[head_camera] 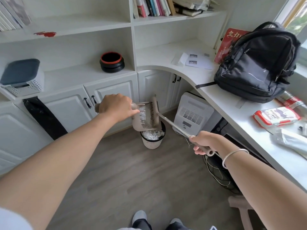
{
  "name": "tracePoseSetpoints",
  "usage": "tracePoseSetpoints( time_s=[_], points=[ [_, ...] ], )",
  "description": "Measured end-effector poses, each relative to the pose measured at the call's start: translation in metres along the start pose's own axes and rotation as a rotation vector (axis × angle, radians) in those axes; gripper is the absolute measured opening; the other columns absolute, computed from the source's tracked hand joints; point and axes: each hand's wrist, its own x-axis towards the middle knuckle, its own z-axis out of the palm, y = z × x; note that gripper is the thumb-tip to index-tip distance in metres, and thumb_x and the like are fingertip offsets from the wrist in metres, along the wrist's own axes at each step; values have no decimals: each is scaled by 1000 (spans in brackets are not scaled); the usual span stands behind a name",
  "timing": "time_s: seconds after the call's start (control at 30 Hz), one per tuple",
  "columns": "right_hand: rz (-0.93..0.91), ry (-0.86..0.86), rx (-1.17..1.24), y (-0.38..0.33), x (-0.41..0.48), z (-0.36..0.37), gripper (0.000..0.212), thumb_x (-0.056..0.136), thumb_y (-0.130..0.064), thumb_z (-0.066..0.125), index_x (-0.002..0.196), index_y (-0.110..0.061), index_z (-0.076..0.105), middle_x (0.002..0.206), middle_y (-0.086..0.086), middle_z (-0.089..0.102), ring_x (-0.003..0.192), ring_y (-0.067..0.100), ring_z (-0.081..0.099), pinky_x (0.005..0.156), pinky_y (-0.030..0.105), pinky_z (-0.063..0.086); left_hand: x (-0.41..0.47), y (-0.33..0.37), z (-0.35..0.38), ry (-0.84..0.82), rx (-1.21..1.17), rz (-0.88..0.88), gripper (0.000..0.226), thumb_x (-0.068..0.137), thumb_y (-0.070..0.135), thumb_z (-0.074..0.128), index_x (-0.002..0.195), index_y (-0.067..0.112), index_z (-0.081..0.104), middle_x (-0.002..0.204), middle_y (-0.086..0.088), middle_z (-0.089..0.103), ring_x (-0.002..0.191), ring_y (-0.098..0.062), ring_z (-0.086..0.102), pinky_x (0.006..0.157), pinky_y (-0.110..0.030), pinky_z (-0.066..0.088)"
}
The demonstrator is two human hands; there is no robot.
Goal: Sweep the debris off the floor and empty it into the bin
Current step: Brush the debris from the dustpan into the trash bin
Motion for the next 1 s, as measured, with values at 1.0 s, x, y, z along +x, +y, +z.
tracePoseSetpoints(
  time_s=[1.0],
  points=[
    [-99, 417, -322, 78, 17, -21, 17, 86, -21, 55, 96, -16, 68, 37, -3, 55, 35, 16, 51, 60, 25, 56, 19, -5, -9, 12, 127, 170, 52, 90, 64, 49, 58, 25, 34, 68, 2, 46, 70, -23, 47, 61, -29, 33]
  ],
)
